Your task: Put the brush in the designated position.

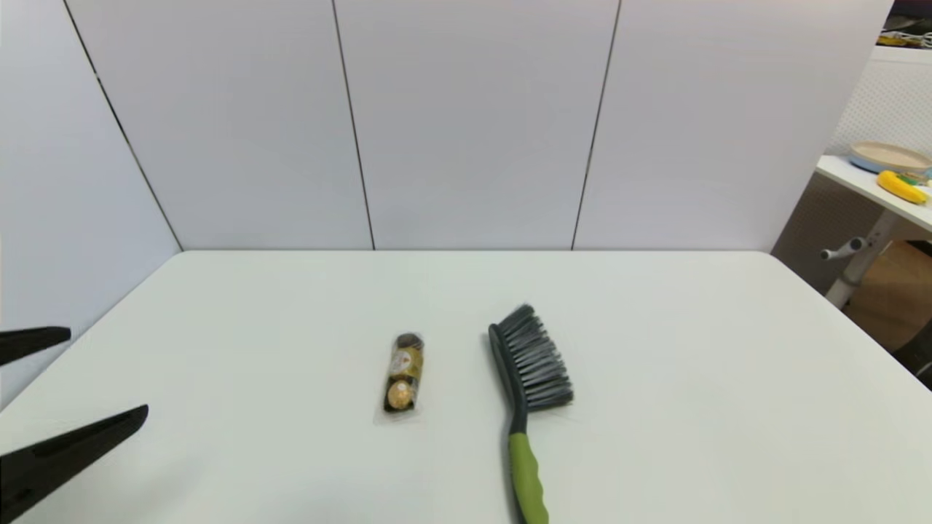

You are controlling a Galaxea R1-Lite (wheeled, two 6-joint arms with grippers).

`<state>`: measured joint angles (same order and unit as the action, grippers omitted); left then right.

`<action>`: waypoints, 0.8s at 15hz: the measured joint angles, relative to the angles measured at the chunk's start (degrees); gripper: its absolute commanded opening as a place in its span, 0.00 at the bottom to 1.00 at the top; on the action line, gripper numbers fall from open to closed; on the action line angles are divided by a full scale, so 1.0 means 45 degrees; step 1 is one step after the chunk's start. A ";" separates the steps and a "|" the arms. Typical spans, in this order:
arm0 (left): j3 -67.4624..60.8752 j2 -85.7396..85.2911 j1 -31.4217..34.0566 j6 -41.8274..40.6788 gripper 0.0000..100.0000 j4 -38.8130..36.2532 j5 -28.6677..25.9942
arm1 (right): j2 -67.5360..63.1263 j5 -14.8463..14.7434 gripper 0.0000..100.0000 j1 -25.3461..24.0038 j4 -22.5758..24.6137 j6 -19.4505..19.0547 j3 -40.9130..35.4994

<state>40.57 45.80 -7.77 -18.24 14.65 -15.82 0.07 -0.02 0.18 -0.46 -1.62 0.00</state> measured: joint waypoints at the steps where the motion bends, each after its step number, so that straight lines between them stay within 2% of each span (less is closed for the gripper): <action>1: -0.1084 -0.0420 0.0404 0.0171 1.00 -0.0677 -0.0030 | 0.0000 0.0005 1.00 0.0000 0.0000 0.0000 0.0000; 7: -0.7393 -0.3682 0.1457 0.1108 1.00 -0.4982 0.1092 | 0.0000 0.0000 1.00 0.0000 0.0005 0.0000 0.0000; 9: -0.8422 -0.5101 0.1536 0.1360 1.00 -0.5166 0.1734 | 0.0000 -0.0005 1.00 0.0000 0.0005 0.0000 0.0000; 12: -0.8907 -0.7084 0.1585 0.1555 1.00 -0.3958 0.2481 | 0.0000 0.0000 1.00 0.0000 0.0000 0.0000 0.0000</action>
<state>0.49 13.92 -0.63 -11.24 -3.16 -4.66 0.07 -0.02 0.18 -0.46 -1.62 0.00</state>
